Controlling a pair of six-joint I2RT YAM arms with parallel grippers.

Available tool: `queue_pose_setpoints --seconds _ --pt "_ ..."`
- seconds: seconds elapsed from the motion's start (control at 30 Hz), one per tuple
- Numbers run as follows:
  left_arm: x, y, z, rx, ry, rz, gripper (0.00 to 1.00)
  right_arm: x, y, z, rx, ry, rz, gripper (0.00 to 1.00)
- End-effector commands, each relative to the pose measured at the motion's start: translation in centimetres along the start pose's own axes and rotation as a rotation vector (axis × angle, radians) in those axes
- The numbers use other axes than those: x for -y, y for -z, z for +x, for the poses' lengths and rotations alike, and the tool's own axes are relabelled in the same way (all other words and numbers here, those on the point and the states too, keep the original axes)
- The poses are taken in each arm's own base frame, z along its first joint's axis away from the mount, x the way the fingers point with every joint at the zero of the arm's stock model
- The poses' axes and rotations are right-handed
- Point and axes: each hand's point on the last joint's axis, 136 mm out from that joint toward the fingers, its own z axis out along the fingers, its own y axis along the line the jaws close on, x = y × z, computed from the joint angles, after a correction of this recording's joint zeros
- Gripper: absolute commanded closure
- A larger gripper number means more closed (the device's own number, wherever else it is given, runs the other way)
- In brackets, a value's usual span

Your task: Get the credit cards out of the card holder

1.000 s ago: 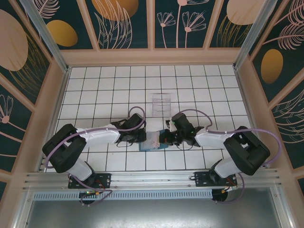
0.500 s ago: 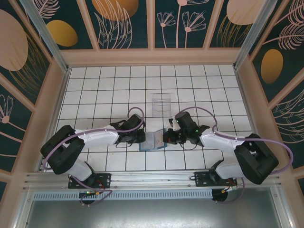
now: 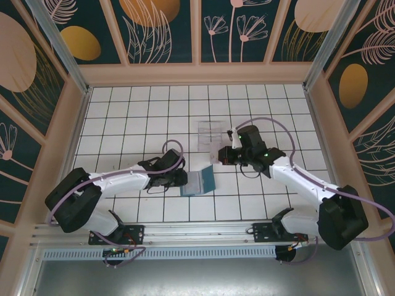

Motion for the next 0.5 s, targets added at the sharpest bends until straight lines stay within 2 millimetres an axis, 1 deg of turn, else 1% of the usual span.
queue_pose_setpoints --seconds 0.0,0.1,0.13,0.23,0.4,0.47 --pt "-0.1 0.5 0.0 0.011 0.012 0.008 0.74 1.0 1.7 -3.3 0.072 0.203 0.087 1.0" --pt "0.1 0.9 -0.2 0.02 0.007 0.009 0.73 0.7 2.3 -4.6 0.049 0.388 0.1 1.0" --pt "0.2 1.1 -0.3 0.024 0.006 0.011 0.73 0.7 2.2 -4.3 0.02 0.455 0.104 1.0" --pt "0.3 1.3 -0.5 0.036 0.006 0.018 0.73 1.1 2.0 -4.8 -0.059 0.673 0.137 1.0" --pt "0.3 1.2 -0.5 0.037 0.0 0.022 0.73 2.2 0.8 -5.6 -0.215 0.964 0.18 1.0" --pt "0.2 1.2 -0.4 0.037 0.001 0.023 0.73 2.1 0.2 -5.7 -0.272 1.05 0.165 1.0"
